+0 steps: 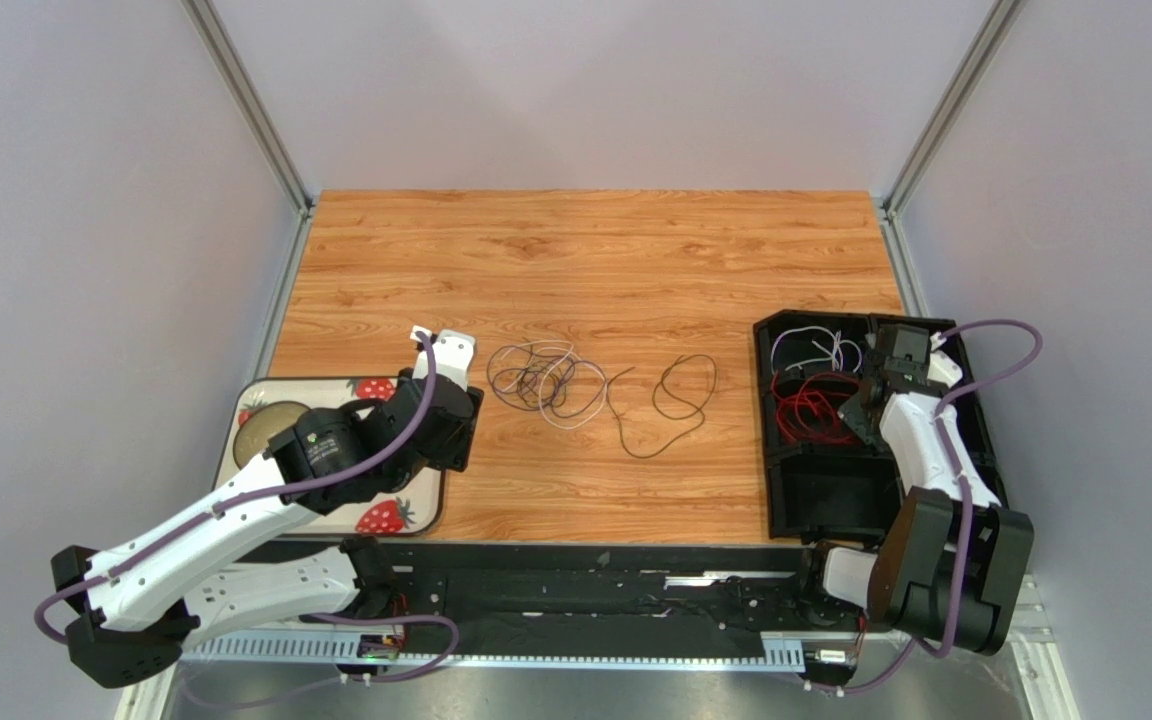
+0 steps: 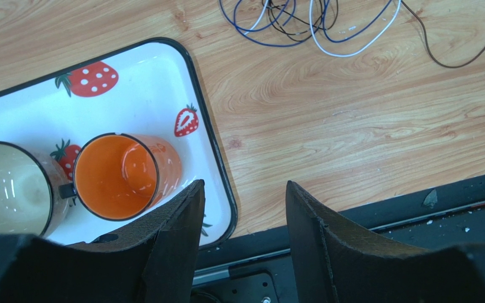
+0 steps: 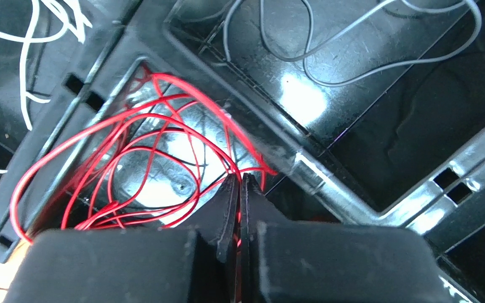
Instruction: Untangle the cables
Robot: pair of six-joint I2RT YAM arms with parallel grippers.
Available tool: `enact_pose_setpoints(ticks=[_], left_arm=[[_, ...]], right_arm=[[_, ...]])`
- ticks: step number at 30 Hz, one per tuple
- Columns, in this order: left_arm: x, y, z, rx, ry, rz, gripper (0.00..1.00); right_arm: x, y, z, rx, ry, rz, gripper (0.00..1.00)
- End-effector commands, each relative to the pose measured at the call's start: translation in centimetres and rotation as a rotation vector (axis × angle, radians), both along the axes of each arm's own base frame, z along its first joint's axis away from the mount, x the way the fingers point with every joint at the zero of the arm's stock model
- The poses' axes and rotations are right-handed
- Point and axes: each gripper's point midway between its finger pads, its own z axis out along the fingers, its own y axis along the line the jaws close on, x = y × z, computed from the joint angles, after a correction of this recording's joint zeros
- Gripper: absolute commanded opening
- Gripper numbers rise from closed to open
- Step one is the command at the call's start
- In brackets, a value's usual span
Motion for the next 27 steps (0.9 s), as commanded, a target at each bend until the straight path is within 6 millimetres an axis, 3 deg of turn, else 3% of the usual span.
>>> enact_pose_setpoints(ticks=[1,3,12,20,27], left_arm=[[0.2,-0.2,0.1,-0.003,-0.01,-0.009,0.59],[0.2,-0.2,0.2,-0.009,-0.015,-0.008,0.59],[0.1,-0.2,0.3,-0.018,-0.015,-0.015,0.59],[0.0,-0.2,0.6,-0.035,-0.024,-0.015,0.59],[0.0,-0.1,0.6,-0.035,-0.023,-0.014,0.59]], right_arm=[[2.1,-0.6,3.4,-0.081,-0.062,0.033,0.06],[2.6,-0.2,4.6,-0.097,-0.076,0.057,0.22],[2.0,-0.7,9.9,-0.193,-0.084,0.09,0.46],[1.9,0.5,12.9,-0.206,-0.156,0.12,0.52],[2.3,2.7,12.5,-0.114,-0.177,0.199,0.52]])
